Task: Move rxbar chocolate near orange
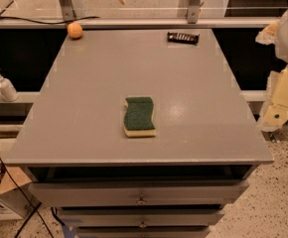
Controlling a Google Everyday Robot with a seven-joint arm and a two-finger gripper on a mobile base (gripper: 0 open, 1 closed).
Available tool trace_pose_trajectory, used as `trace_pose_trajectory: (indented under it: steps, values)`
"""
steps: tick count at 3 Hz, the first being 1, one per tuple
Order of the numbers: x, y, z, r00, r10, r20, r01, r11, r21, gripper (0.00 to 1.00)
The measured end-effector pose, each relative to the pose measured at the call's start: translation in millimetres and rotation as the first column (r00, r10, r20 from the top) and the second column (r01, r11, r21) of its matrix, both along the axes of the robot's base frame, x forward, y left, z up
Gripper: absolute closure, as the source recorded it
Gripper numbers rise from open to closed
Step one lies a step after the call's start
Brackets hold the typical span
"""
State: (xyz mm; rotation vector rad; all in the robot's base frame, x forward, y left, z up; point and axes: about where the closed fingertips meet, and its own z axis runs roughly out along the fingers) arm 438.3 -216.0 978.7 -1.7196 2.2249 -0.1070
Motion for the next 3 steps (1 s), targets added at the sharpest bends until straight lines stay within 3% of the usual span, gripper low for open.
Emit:
trace_pose_trajectory:
  steps: [1, 2, 3]
  values:
    - [0, 0, 0, 1.0, 0.0, 0.0, 0.0, 1.0, 0.0, 0.0]
    - [9, -3, 5, 0.9992, -0.018, 0.037, 0.016, 0.999, 0.05, 0.0]
    - [36, -8, 8, 0.9954, -0.01, 0.095, -0.007, 0.983, 0.183, 0.0]
